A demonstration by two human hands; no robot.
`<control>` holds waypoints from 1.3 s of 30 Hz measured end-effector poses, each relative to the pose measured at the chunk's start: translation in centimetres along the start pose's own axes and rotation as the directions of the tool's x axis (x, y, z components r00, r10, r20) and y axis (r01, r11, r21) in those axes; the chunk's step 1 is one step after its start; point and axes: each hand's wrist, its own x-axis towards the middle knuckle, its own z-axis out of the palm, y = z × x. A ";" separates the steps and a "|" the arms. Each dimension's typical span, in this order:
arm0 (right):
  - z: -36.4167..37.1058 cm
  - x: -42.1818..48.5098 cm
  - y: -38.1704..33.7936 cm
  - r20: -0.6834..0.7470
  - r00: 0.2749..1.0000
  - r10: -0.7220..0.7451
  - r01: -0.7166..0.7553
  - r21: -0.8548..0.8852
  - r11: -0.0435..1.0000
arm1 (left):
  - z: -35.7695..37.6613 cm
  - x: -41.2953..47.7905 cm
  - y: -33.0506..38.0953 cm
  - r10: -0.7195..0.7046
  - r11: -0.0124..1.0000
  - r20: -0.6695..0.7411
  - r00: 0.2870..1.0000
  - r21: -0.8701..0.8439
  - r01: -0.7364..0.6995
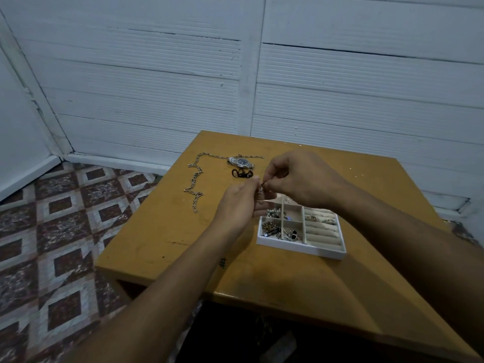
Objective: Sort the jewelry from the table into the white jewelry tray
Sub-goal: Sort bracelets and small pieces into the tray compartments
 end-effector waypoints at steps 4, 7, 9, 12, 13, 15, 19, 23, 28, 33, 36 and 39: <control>0.1 -0.2 1.0 -0.051 0.998 0.030 -0.030 -0.008 1.000 | 1.0 0.1 0.1 -0.056 0.993 0.036 0.998 -0.099 0.059; 0.1 -0.5 2.0 -0.062 0.996 0.061 -0.062 -0.013 0.998 | 1.5 0.1 0.4 -0.107 0.982 0.082 0.991 -0.146 0.118; 0.1 -0.7 2.6 -0.071 0.994 0.087 -0.089 -0.015 0.996 | 1.8 0.2 0.5 -0.133 0.982 0.112 0.985 -0.122 0.146; 0.3 -1.1 3.4 -0.098 0.987 0.125 -0.127 -0.020 0.992 | 2.3 0.6 0.6 -0.140 0.989 0.094 0.986 -0.035 0.143; 0.4 -1.2 3.7 -0.108 0.985 0.136 -0.139 -0.017 0.990 | 2.5 0.9 0.6 -0.141 0.990 0.095 0.985 -0.009 0.142; 0.5 -1.4 4.1 -0.122 0.980 0.158 -0.160 -0.011 0.987 | 2.9 1.2 0.6 -0.144 0.989 0.102 0.984 0.048 0.140; 0.7 -1.8 4.9 -0.144 0.971 0.190 -0.192 0.002 0.981 | 3.5 1.7 0.4 -0.122 0.984 0.106 0.987 0.146 0.106; 1.0 -2.1 5.4 -0.141 0.964 0.225 -0.224 0.020 0.974 | 4.0 1.8 0.2 -0.072 0.959 0.092 0.993 0.280 0.044; 1.5 -2.4 5.8 -0.147 0.955 0.257 -0.253 0.041 0.966 | 4.1 1.6 0.0 0.067 0.869 0.098 0.993 0.484 -0.106; 2.4 -3.0 6.1 -0.137 0.950 0.281 -0.277 0.051 0.960 | 3.9 1.6 -0.6 0.162 0.796 0.142 0.976 0.566 -0.215; 2.7 -3.3 6.2 -0.128 0.947 0.294 -0.291 0.043 0.956 | 3.6 1.8 -1.0 0.197 0.781 0.138 0.971 0.577 -0.240; 2.8 -3.6 6.4 -0.117 0.949 0.291 -0.290 0.029 0.957 | 3.0 2.2 -1.4 0.207 0.811 0.134 0.969 0.531 -0.247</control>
